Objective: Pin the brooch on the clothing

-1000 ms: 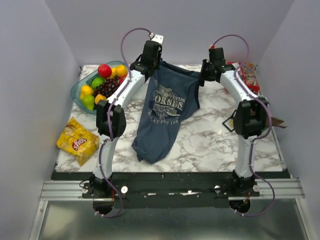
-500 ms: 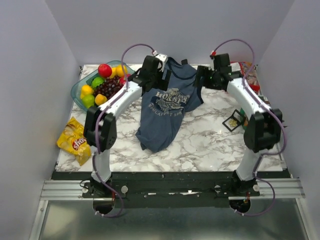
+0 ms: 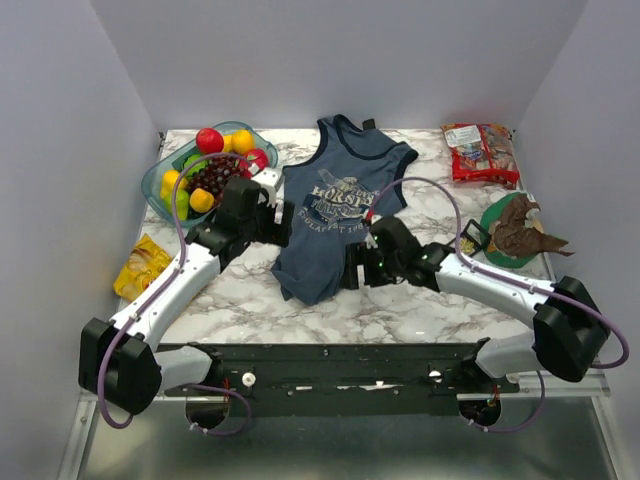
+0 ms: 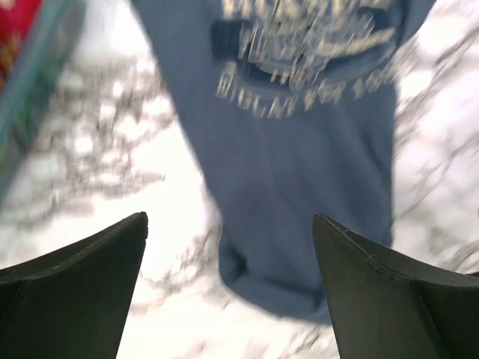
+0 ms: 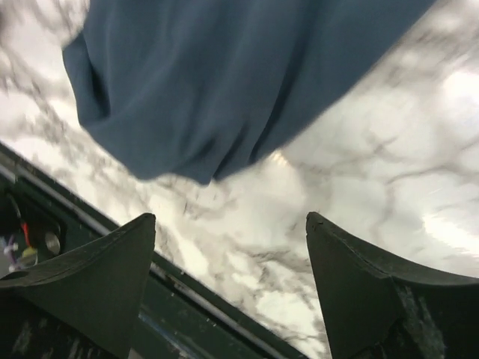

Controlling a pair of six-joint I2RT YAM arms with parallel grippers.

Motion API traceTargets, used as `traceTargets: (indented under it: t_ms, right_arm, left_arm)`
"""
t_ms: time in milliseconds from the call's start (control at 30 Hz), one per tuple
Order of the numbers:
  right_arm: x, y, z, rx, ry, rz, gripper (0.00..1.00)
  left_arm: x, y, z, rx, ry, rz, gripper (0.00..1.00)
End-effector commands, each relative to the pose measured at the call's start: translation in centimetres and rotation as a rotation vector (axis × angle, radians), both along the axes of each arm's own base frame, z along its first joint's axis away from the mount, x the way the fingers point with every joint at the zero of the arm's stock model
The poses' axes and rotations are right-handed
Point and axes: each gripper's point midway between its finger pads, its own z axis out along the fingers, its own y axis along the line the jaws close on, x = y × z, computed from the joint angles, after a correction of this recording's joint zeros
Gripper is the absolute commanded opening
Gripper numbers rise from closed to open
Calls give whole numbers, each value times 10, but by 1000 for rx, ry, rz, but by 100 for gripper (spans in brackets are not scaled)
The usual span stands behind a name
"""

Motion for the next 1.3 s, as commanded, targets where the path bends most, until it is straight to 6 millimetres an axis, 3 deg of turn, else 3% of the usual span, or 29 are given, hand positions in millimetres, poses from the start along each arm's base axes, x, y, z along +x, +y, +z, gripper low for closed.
traceTargets:
  t_ms: [0, 33, 200, 400, 633, 933, 1033, 1133, 1167, 1233, 1267]
  right_arm:
    - [-20, 18, -18, 62, 56, -75, 83]
    - [-28, 19, -27, 50, 72, -69, 82]
    - [-22, 21, -50, 4, 95, -121, 69]
    - [-2, 21, -55, -46, 43, -158, 67]
    - [9, 35, -67, -79, 48, -134, 65]
    - [18, 48, -80, -90, 59, -105, 62]
    - [19, 47, -86, -101, 60, -111, 58]
    - [19, 46, -90, -111, 63, -107, 47]
    - [18, 46, -90, -113, 60, -103, 43]
    - [20, 47, -87, -111, 49, -99, 26]
    - [21, 46, -85, -116, 43, -94, 20]
  left_arm:
    - [-7, 30, -12, 67, -51, 78, 99]
    - [-8, 30, -12, 71, -46, 77, 99]
    - [-9, 18, -13, 28, -12, 41, 99]
    - [-17, -12, -39, -51, 129, -65, 99]
    - [-11, -10, -76, 4, 252, -46, 99]
    - [-9, -25, -123, 8, 419, -72, 99]
    - [-5, -32, -128, -30, 452, -89, 89]
    - [-6, -32, -140, -33, 486, -83, 63]
    - [-7, -33, -143, -35, 497, -83, 50]
    - [-7, -33, -144, -35, 501, -86, 41]
    - [-6, -32, -142, -33, 491, -85, 30]
